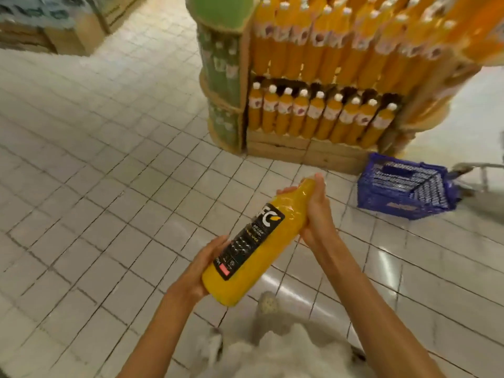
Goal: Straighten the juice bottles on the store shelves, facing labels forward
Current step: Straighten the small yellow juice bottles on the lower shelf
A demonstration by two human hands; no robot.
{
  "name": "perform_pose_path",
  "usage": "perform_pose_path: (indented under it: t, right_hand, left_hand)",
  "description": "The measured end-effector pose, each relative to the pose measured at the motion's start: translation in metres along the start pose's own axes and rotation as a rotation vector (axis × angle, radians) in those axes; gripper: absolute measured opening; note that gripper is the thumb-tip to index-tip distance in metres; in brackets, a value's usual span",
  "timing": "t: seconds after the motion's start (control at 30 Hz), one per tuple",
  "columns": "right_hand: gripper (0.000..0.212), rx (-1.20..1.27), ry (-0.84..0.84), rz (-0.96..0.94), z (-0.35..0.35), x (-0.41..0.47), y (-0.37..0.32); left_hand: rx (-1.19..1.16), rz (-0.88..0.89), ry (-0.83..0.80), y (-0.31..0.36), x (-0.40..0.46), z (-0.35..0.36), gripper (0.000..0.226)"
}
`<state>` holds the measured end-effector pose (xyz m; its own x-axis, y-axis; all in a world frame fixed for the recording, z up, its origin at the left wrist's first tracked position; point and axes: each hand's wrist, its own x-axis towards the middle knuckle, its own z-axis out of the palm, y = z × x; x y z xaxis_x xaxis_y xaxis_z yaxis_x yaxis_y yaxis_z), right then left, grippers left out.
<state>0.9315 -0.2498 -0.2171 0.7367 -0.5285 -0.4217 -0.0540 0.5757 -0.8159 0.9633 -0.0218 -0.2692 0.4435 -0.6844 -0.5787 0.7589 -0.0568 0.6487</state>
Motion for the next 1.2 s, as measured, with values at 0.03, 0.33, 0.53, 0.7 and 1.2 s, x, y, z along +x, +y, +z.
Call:
perform_pose_path:
  t: [0.03, 0.33, 0.53, 0.7, 1.2]
  right_hand:
    - [0.057, 0.03, 0.045, -0.018, -0.018, 0.014, -0.015]
    - [0.054, 0.225, 0.428, -0.201, -0.15, 0.128, -0.122]
    - [0.056, 0.402, 0.657, -0.266, -0.215, 0.213, -0.17]
    - [0.066, 0.501, 0.841, -0.285, -0.276, 0.264, -0.204]
    - [0.044, 0.546, 1.057, -0.085, -0.597, 0.491, -0.284]
  left_hand:
    - [0.022, -0.021, -0.043, 0.01, 0.026, 0.016, 0.062]
    - [0.259, -0.306, -0.445, 0.093, 0.222, 0.155, 0.086]
    - [0.805, -0.453, -0.71, 0.163, 0.363, 0.241, 0.092]
    - [1.029, -0.482, -0.81, 0.19, 0.474, 0.327, 0.099]
    - [1.205, -0.446, -0.673, 0.07, 0.815, 0.542, 0.012]
